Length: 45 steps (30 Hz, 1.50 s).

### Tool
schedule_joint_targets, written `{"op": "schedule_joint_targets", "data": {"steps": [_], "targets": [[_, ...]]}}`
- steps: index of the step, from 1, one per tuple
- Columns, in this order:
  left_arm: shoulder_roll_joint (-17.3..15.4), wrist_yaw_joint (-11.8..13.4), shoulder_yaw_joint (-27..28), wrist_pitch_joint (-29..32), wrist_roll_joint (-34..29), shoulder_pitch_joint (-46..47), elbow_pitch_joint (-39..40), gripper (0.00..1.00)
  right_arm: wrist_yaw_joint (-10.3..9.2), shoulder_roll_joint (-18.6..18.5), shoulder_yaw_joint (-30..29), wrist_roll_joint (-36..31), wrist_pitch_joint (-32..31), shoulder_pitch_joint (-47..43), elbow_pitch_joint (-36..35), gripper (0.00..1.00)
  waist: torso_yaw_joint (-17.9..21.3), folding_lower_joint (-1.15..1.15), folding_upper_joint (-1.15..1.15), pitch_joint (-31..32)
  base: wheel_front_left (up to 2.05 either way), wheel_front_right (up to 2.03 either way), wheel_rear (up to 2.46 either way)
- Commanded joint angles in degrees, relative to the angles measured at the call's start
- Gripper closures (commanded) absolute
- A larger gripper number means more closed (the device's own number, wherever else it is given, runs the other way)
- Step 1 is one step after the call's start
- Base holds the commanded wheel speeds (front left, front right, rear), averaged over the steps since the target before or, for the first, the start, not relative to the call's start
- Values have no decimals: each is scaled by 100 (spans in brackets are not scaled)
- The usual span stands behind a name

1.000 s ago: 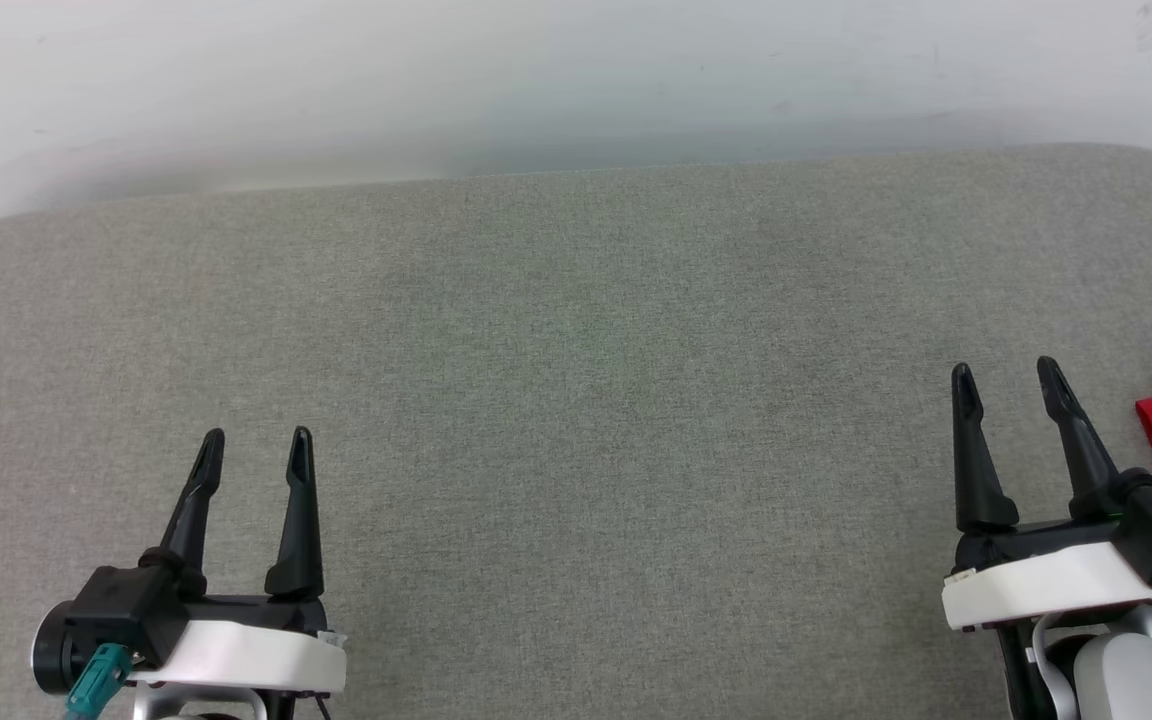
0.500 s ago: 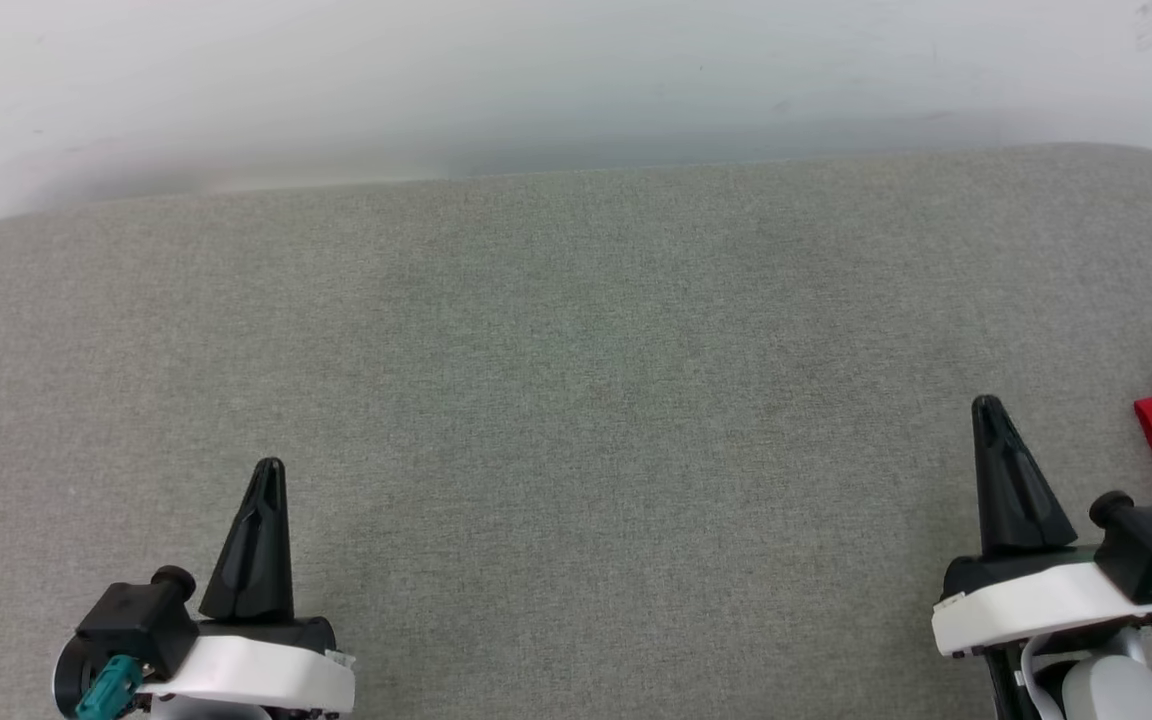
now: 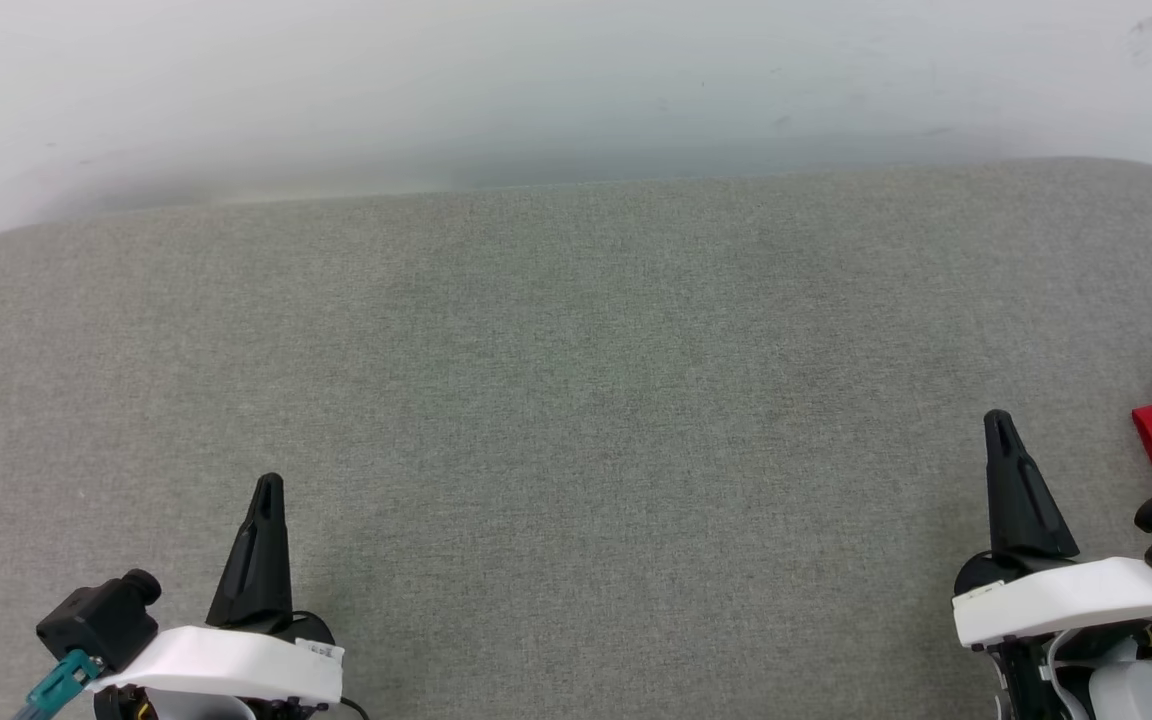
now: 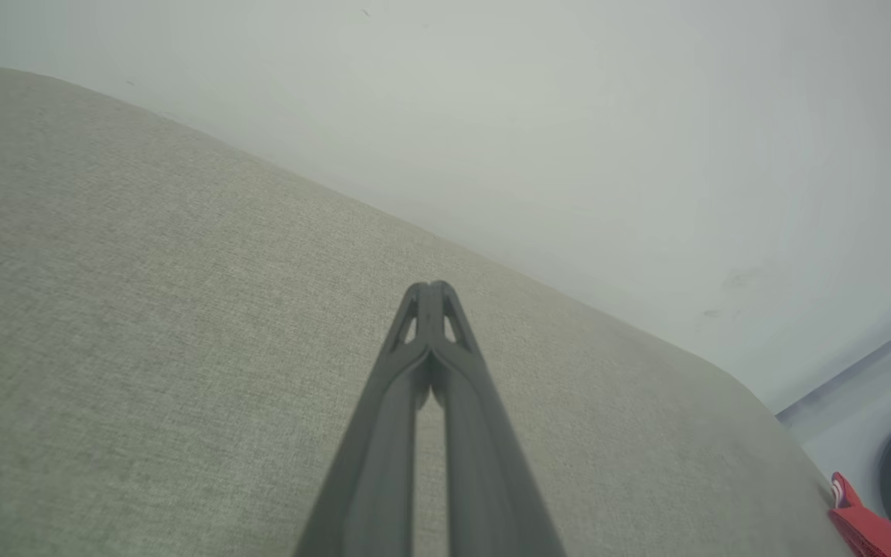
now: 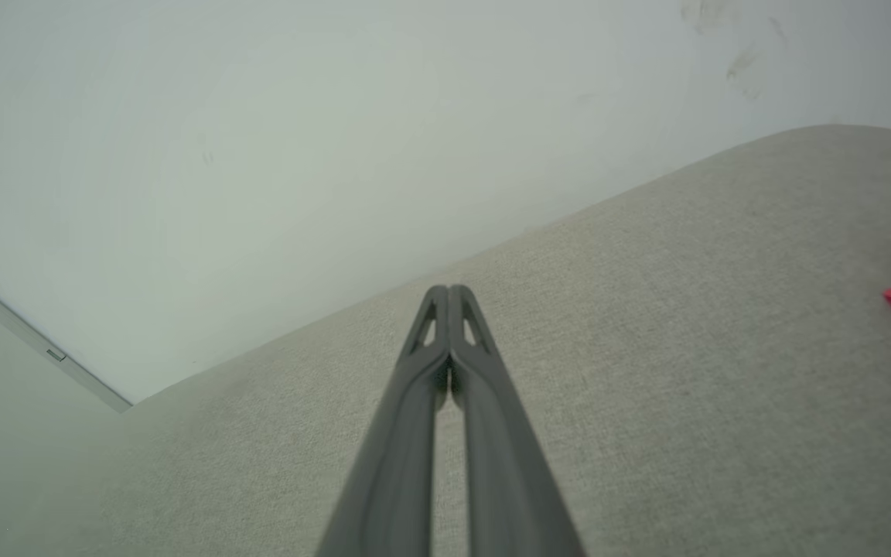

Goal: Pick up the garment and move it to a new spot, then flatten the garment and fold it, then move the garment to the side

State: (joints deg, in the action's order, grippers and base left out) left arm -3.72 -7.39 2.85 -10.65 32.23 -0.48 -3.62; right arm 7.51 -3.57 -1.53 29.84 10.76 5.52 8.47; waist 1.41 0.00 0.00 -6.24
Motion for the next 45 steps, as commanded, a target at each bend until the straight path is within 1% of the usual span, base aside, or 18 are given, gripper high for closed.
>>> {"op": "schedule_joint_targets", "data": {"steps": [1, 21, 45], "targets": [[-57, 0, 5, 31, 180, 156, 40, 100, -1, -59, -4, 185, -27, 76, -55, 100, -1, 0, 0, 5, 0, 0, 0], [-103, -6, -10, 405, 1889, 303, -249, 100, -1, -108, -35, 1951, -413, 73, 103, 100, -28, 0, 0, 120, 0, 0, 0], [-117, -9, 28, 803, 3488, 446, -530, 100, -1, -122, -106, 3611, -820, 73, 260, 100, -60, 0, 0, 258, 0, 0, 0]]}}
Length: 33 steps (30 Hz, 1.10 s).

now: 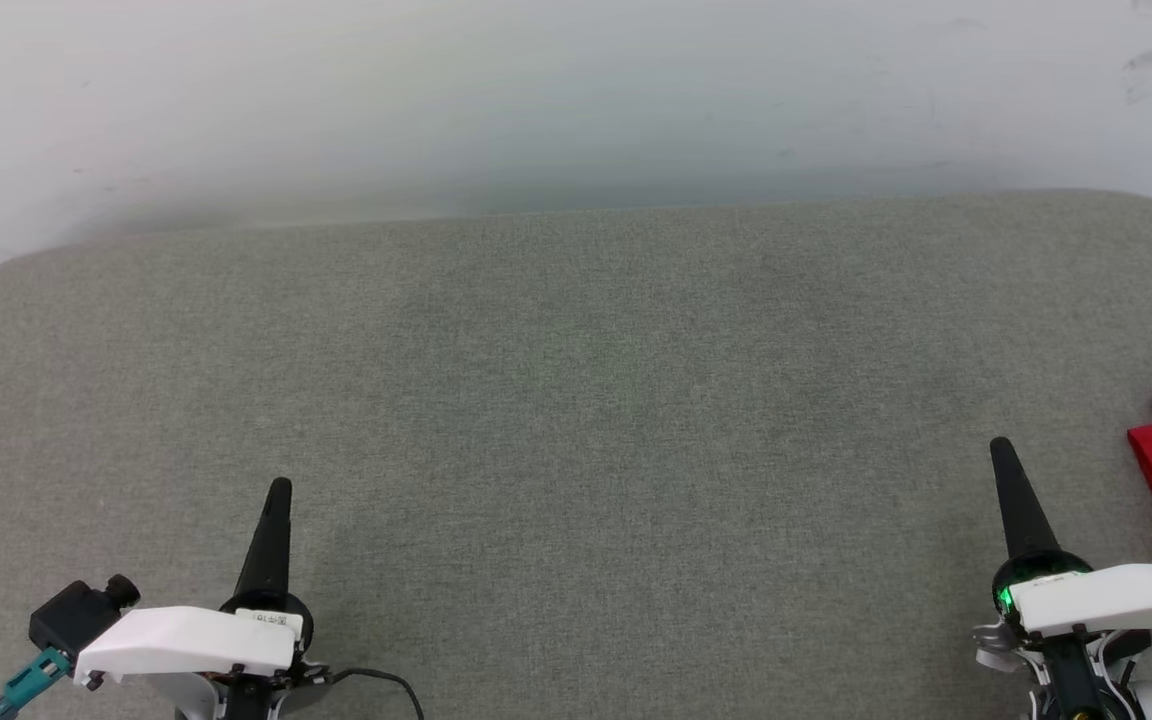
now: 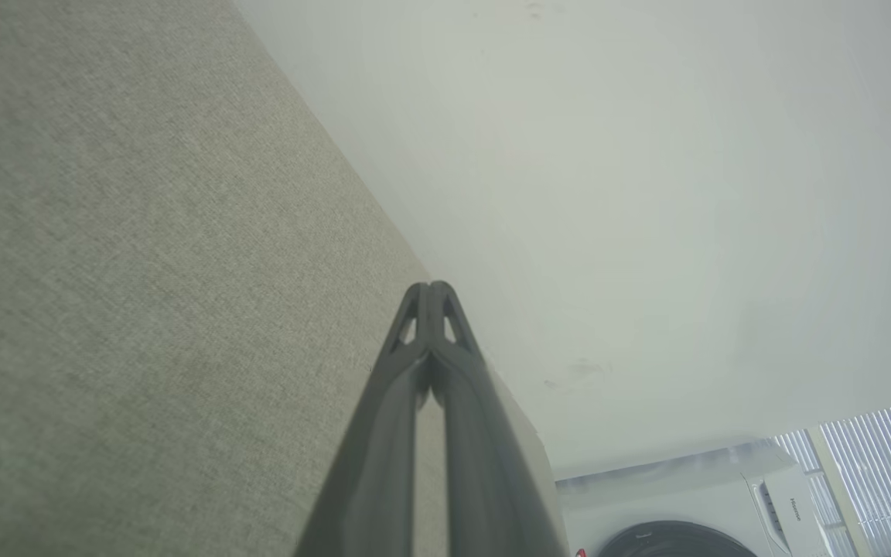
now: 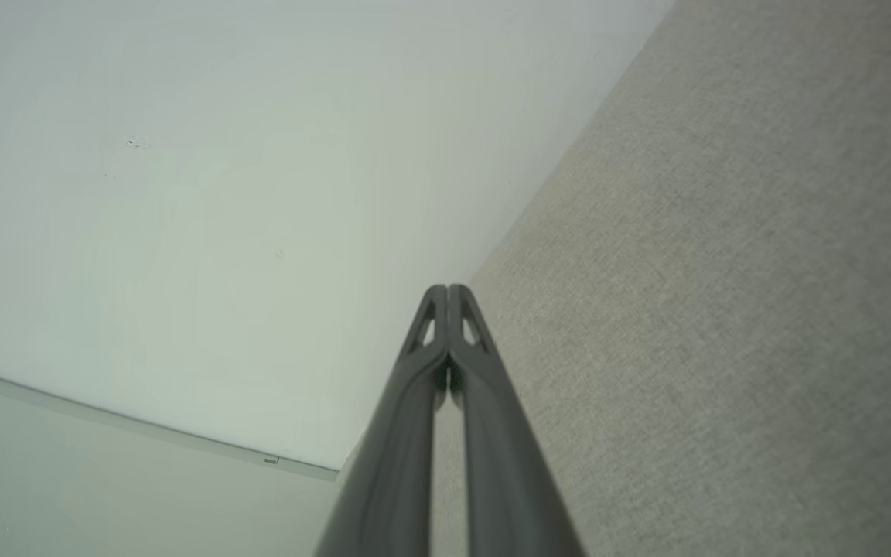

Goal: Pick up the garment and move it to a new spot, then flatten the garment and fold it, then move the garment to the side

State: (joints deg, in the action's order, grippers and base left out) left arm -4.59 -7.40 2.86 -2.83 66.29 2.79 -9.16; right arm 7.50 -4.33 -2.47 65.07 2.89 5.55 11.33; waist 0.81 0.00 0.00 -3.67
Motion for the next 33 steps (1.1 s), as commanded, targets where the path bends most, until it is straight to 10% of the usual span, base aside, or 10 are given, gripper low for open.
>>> {"op": "schedule_joint_targets", "data": {"steps": [1, 33], "targets": [[-30, -8, 29, 35, 141, 124, 14, 100, 0, -45, -16, 146, -46, 70, -20, 100, -2, 0, 0, 7, 0, 0, 0], [-2, -12, 102, 480, 1745, 260, -289, 100, -1, -20, -133, 1818, -505, 70, 148, 100, -45, 0, 0, 192, 0, 0, 0]]}}
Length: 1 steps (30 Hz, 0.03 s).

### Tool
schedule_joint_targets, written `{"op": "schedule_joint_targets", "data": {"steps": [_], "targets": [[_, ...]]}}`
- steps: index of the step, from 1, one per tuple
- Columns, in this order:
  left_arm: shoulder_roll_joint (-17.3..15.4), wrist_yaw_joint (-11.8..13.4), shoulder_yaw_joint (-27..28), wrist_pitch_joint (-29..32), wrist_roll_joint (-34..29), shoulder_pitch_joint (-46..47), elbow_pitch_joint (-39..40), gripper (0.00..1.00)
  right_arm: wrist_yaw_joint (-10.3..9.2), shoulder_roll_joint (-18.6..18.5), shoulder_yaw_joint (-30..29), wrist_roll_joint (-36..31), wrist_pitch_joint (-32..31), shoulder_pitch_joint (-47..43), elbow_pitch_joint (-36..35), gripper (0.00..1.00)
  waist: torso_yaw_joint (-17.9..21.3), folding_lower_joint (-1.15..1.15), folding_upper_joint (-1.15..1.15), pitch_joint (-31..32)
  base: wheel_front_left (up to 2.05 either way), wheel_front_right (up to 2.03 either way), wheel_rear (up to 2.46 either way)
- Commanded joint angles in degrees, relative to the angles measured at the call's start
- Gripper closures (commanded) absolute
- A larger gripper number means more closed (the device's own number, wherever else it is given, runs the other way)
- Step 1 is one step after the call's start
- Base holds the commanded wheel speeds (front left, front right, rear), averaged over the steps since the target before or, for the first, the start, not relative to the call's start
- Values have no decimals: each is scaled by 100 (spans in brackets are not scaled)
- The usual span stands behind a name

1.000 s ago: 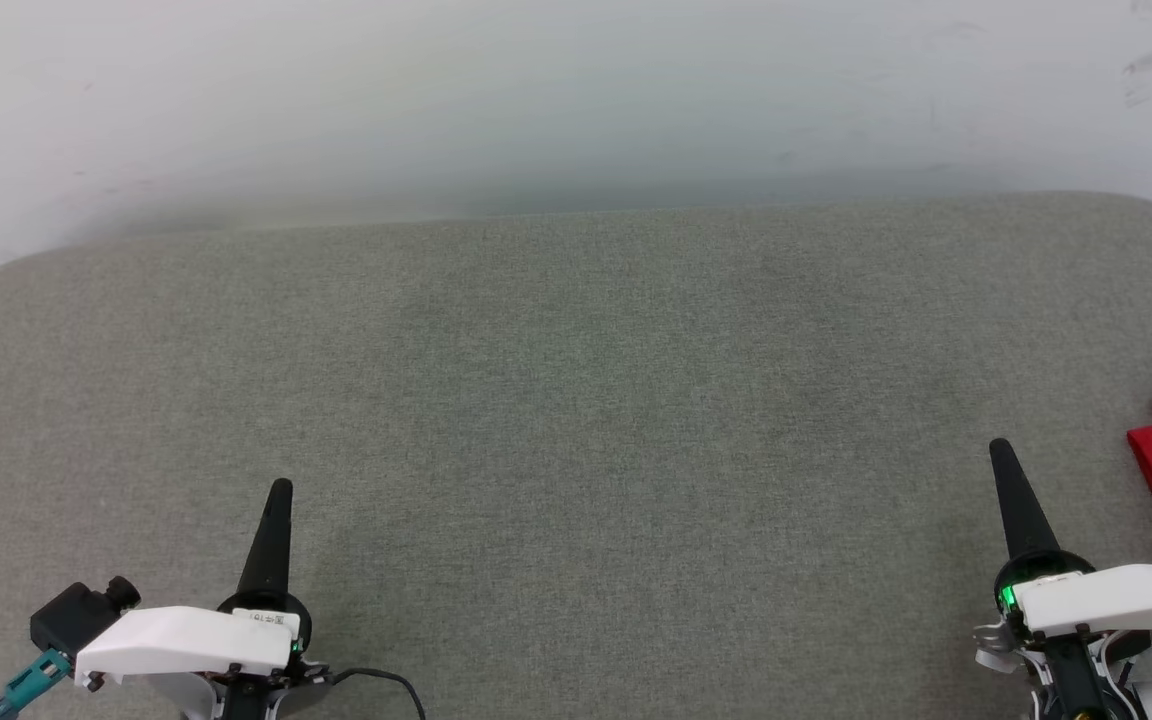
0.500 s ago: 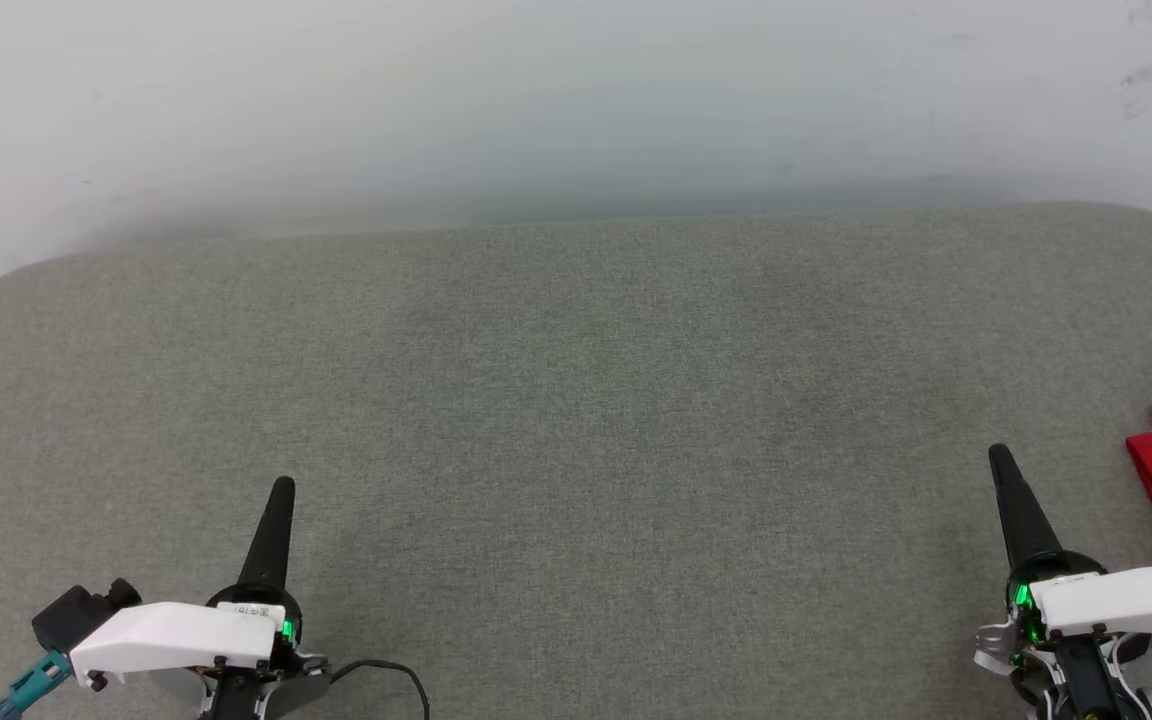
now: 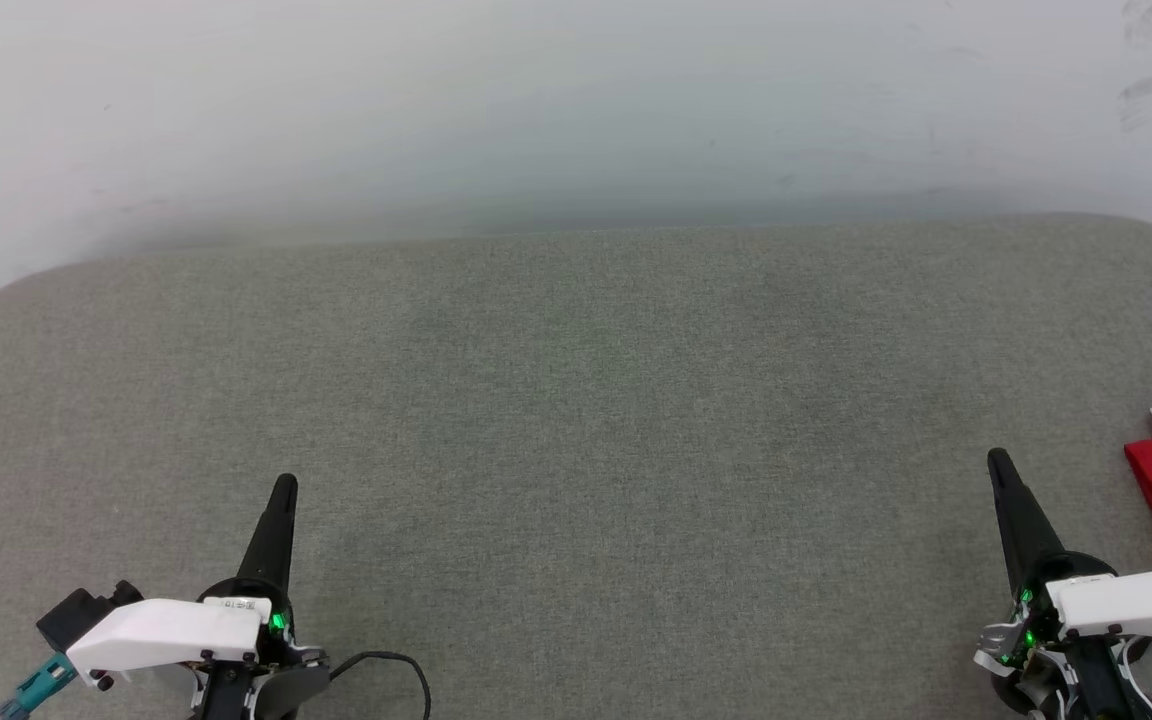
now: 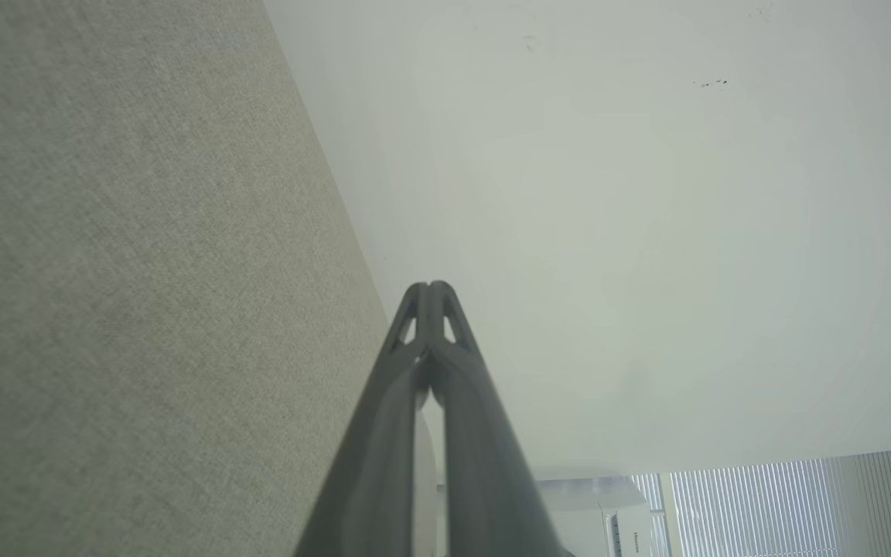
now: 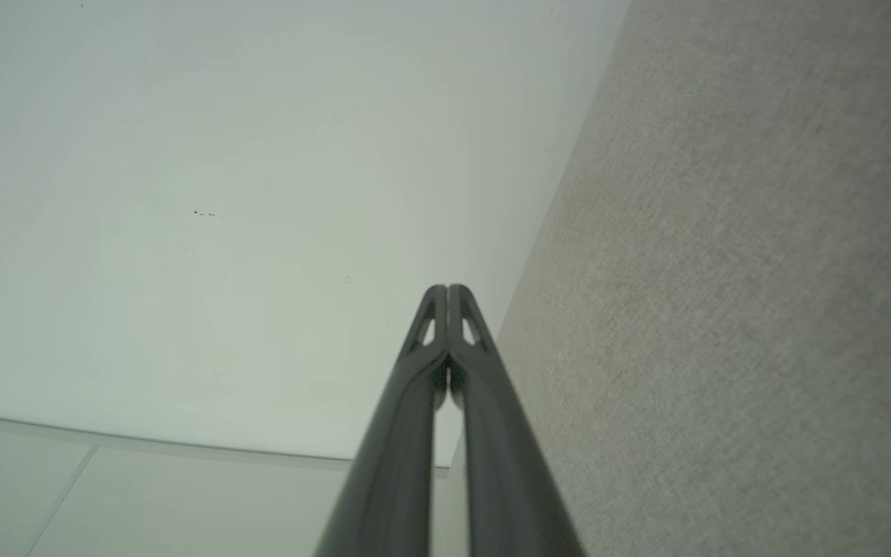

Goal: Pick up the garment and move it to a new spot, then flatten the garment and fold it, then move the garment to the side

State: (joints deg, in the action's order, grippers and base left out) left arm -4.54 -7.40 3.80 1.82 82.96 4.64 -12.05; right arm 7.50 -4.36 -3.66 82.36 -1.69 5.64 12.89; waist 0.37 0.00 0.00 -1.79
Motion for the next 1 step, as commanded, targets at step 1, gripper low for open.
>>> {"op": "schedule_joint_targets", "data": {"steps": [1], "targets": [[-5, -12, 13, 34, 121, 76, -8, 100, -1, -17, -17, 134, -48, 61, -2, 100, -3, 0, 0, 10, 0, 0, 0]]}}
